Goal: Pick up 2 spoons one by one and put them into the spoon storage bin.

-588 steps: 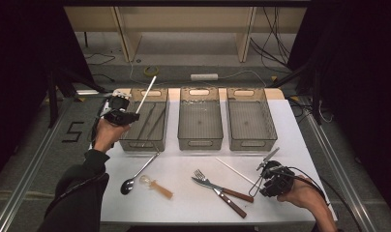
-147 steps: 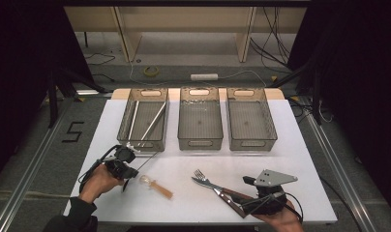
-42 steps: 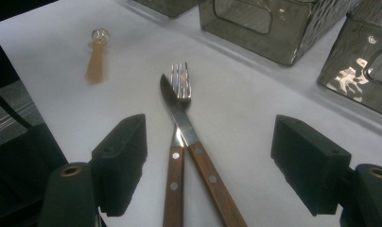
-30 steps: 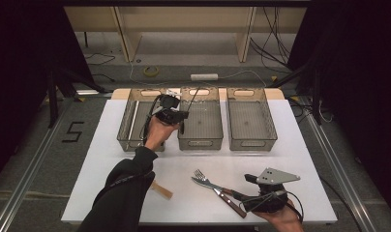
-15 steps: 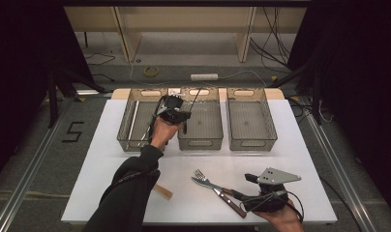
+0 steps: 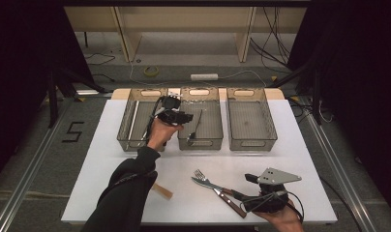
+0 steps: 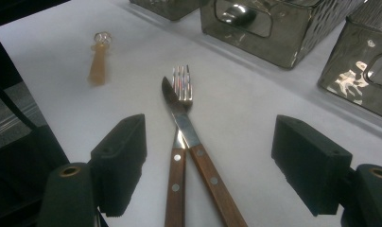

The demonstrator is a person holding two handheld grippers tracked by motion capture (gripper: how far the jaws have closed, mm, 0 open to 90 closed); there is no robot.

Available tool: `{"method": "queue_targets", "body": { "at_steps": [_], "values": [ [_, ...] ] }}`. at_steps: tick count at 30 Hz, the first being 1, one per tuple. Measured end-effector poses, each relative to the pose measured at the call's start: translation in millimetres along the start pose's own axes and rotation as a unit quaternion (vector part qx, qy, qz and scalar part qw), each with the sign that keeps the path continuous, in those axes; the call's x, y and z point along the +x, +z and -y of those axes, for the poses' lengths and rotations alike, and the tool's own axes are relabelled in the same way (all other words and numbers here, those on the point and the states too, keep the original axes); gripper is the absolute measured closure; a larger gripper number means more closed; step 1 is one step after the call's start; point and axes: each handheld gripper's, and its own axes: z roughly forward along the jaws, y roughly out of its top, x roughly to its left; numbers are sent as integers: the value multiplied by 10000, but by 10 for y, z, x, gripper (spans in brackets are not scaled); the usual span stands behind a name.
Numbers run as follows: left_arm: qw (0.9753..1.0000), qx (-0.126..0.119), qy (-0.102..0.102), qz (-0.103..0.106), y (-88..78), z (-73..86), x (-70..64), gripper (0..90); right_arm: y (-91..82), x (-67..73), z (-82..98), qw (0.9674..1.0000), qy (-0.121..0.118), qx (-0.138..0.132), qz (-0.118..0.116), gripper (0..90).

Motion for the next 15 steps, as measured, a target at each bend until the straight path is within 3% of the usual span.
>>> {"method": "queue_targets", "body": {
  "at_steps": [7, 15],
  "values": [
    [9975, 235, 656, 90, -339, 80, -81, 396, 1, 5, 0, 10000, 0, 5, 8, 283],
    [9935, 496, 965, 344, -632, 373, -39, 329, 3, 17, -5, 10000, 26, 2, 8, 283]
  ]
}}
